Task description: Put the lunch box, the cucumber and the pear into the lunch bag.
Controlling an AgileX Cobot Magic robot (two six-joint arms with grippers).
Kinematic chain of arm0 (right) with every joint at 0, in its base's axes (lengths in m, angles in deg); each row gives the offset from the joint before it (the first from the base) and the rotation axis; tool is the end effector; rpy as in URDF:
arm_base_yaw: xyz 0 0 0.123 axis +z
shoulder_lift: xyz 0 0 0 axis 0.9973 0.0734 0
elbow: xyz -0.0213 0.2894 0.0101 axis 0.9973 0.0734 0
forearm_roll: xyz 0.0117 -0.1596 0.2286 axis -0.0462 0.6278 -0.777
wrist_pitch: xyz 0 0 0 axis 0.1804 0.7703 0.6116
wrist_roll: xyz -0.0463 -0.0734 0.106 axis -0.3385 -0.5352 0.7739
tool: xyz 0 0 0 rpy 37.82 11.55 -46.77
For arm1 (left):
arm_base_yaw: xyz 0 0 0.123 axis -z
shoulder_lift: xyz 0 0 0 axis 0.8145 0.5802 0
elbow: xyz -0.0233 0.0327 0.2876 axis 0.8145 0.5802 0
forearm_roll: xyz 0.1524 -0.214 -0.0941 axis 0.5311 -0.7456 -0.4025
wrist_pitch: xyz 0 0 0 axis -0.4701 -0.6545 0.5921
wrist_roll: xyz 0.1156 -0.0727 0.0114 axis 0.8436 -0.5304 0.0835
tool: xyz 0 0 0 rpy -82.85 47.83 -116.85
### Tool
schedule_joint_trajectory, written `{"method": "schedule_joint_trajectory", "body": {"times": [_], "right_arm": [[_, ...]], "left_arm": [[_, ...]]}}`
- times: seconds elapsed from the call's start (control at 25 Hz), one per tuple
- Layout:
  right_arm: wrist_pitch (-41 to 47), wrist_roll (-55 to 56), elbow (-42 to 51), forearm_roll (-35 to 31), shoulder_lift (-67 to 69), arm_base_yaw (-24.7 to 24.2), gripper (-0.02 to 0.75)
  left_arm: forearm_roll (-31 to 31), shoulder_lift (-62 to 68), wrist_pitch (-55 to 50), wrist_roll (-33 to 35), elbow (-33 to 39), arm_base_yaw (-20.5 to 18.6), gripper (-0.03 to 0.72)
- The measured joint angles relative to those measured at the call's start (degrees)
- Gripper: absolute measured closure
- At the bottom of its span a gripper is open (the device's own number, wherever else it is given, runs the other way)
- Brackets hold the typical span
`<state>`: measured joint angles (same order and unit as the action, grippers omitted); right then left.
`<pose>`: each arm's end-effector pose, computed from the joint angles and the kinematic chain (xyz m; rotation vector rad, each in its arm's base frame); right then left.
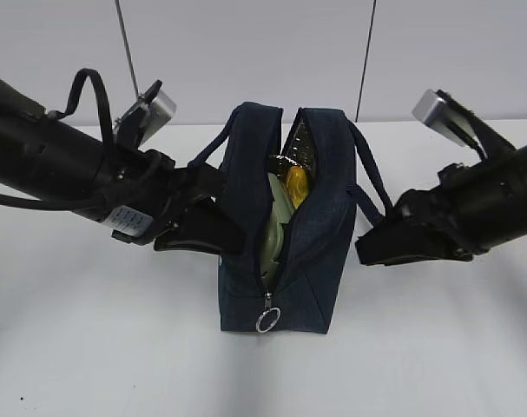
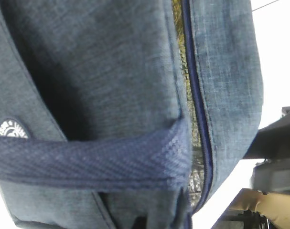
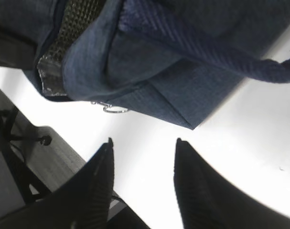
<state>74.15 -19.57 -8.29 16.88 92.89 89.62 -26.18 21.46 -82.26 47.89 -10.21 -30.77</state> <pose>0.3016 0.1125 0.1818 -0.4354 2.5199 0.9723 0.2946 -0.2291 0.1752 0.4768 2.5796 -1.1856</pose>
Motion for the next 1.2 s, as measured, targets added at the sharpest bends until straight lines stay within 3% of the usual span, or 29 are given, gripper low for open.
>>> {"method": "schedule_joint_trajectory", "body": {"times": [0.24, 0.4, 0.72, 1.0, 1.2], "right_arm": [[9.9, -17.8, 6.1, -7.7, 0.0, -3.0, 0.406], [10.5, -25.4, 10.7, -14.1, 0.0, -3.0, 0.406], [10.6, -30.4, 11.4, -16.3, 0.0, -3.0, 0.406], [10.6, -43.8, 11.4, -19.2, 0.0, -3.0, 0.406], [10.6, -44.4, 11.4, -23.1, 0.0, -3.0, 0.406]], "left_arm": [[0.0, 0.0, 0.0, 0.0, 0.0, 0.0, 0.697], [0.0, 0.0, 0.0, 0.1, 0.0, 0.0, 0.697], [0.0, 0.0, 0.4, 0.1, 0.0, 0.0, 0.697], [-0.2, 0.0, 0.8, 0.5, 0.0, 0.0, 0.697], [-0.2, 0.0, 0.9, 1.3, 0.0, 0.1, 0.697]]}}
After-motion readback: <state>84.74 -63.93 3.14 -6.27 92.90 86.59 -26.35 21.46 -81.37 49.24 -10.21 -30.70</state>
